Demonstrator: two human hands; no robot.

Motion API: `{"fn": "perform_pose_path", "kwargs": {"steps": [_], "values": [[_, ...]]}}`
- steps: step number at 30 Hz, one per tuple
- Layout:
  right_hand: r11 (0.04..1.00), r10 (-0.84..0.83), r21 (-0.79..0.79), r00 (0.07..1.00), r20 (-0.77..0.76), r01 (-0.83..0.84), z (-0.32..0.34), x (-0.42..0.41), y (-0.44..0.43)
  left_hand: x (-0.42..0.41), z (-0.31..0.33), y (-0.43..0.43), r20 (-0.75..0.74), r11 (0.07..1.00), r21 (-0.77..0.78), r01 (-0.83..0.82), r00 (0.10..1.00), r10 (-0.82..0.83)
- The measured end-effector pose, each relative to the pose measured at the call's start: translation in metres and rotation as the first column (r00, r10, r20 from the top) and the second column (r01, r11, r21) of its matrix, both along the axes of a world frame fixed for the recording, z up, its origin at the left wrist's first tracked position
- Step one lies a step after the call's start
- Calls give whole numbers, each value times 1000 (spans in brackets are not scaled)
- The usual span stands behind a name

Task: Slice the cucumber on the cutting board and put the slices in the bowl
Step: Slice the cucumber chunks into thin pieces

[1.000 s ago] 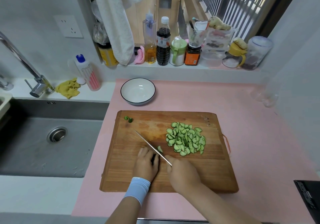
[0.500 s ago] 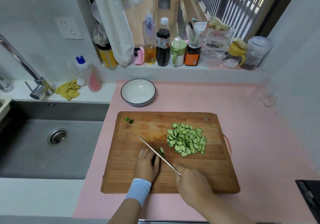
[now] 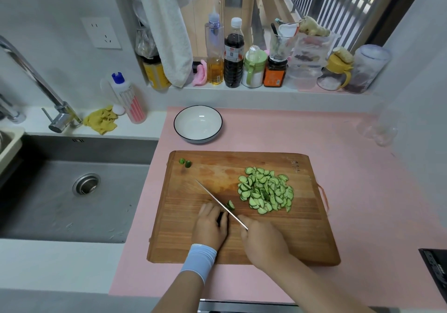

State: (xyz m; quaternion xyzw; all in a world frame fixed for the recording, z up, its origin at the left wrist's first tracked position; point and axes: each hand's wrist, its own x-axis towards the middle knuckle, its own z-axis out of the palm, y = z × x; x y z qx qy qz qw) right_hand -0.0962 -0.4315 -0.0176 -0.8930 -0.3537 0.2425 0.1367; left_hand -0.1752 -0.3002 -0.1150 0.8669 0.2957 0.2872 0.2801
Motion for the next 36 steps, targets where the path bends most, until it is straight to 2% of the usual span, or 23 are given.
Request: {"fn": "perform_pose_path", "kwargs": {"steps": [13, 24, 36], "values": [[999, 4, 49, 1000, 12, -5, -2, -4, -43, 1, 4, 1, 13, 1000, 10, 10, 1000, -10], [1000, 25, 15, 999, -37, -25, -2, 4, -8, 0, 4, 0, 7, 1000, 6, 5, 1000, -5], [999, 5, 35, 999, 46, -7, -6, -8, -11, -1, 4, -1, 30, 1000, 12, 22, 999, -23]]}}
